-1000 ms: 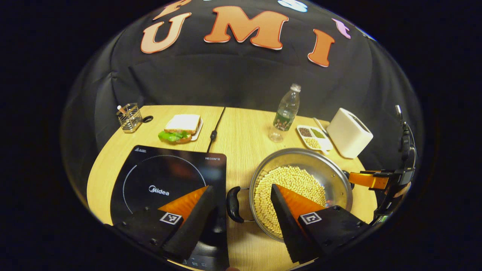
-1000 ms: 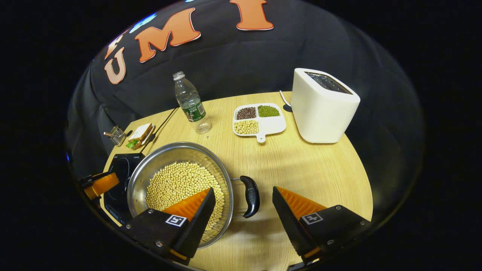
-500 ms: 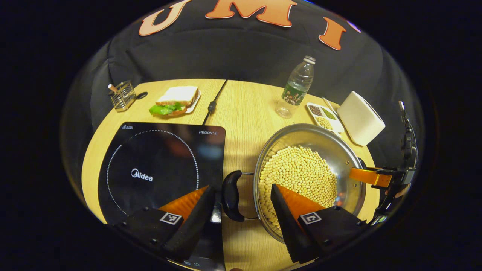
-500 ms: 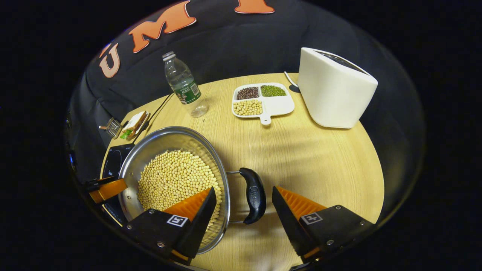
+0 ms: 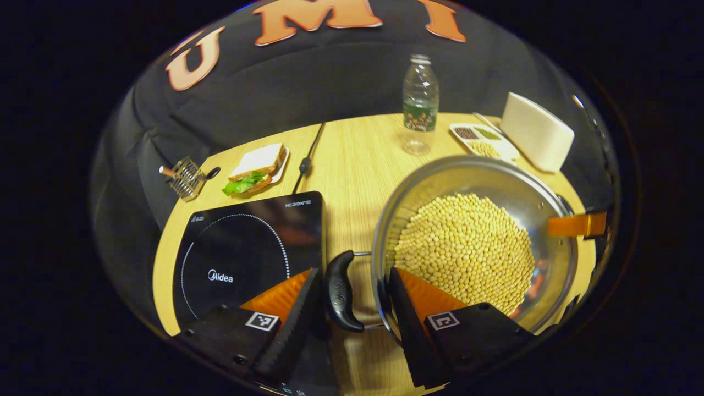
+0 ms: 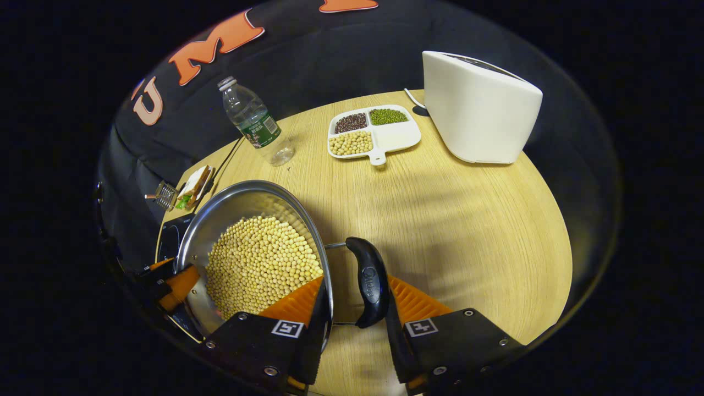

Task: First push the handle of the pot to place it horizontally, then grasp the pot with both hands and set it on the induction cooktop.

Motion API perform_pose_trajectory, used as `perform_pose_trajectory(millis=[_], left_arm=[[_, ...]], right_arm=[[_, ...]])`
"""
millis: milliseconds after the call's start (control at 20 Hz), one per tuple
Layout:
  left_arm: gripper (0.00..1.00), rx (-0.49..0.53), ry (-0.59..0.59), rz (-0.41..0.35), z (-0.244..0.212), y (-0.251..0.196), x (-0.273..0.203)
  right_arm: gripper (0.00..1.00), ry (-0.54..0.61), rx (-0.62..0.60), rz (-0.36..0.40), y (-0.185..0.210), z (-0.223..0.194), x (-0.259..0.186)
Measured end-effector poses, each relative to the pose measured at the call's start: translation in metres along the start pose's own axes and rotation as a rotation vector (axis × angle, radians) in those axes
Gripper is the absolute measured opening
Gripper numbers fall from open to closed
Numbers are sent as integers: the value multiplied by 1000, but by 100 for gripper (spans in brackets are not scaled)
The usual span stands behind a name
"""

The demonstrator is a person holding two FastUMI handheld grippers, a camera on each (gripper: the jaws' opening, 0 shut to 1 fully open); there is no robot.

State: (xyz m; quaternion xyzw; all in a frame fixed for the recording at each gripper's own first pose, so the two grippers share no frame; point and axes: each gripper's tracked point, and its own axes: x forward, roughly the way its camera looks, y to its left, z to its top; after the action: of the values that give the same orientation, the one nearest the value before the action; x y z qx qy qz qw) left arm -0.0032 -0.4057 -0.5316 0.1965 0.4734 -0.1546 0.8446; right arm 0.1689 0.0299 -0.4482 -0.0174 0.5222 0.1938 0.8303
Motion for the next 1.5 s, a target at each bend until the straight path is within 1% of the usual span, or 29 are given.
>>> perform_pose_trajectory(millis=[50, 100, 150, 200, 250, 300, 350, 400, 450, 500, 550, 650, 700, 950, 1050, 1100, 1150, 1350, 1500], left_arm=[[83, 45, 12, 13, 3, -2, -5], [78, 32, 26, 7, 3, -5, -1], [75, -22, 48, -23, 1, -7, 0], [75, -91, 70, -62, -3, -8, 4], [69, -165, 103, -103, -4, -9, 7], [64, -209, 126, -142, -4, -12, 13], [59, -217, 131, -152, -6, -10, 10], [53, -203, 135, -159, -5, -10, 10], [52, -214, 135, -158, -3, -11, 10], [48, -236, 152, -168, -4, -16, 10], [47, -258, 167, -183, -7, -16, 9], [46, -289, 196, -206, -9, -16, 9], [47, -291, 198, -213, -6, -14, 8], [47, -301, 168, -237, 3, -7, 0], [46, -298, 149, -244, 4, -5, -1], [46, -302, 140, -242, 6, -2, -3], [46, -307, 132, -241, 8, 2, -5], [46, -321, 101, -229, 18, 20, -15], [46, -344, 95, -227, 18, 38, -19]], right_arm=[[53, -3, -1, -5, -2, 0, -3], [53, -5, -1, -12, -6, 0, -4], [53, -3, 9, -13, -10, -2, -6], [53, -1, 18, -16, -12, -3, -6], [53, -3, 24, -18, -16, -6, -9], [53, -6, 27, -20, -19, -8, -11], [53, -6, 25, -22, -21, -9, -13], [53, -6, 29, -25, -21, -10, -16], [51, -2, 32, -28, -23, -11, -17], [50, -6, 38, -28, -24, -10, -19], [49, -15, 39, -27, -25, -7, -21], [48, -13, 21, -38, -28, -9, -29], [48, -17, 24, -39, -28, -9, -32], [48, -41, 64, -7, -17, -5, -49], [48, -73, 67, 7, -6, 4, -57], [43, -87, 63, 15, 2, 9, -60], [48, -96, 60, 23, 9, 10, -65], [48, -115, 65, 58, 42, 19, -74], [47, -126, 55, 64, 69, 22, -80]])
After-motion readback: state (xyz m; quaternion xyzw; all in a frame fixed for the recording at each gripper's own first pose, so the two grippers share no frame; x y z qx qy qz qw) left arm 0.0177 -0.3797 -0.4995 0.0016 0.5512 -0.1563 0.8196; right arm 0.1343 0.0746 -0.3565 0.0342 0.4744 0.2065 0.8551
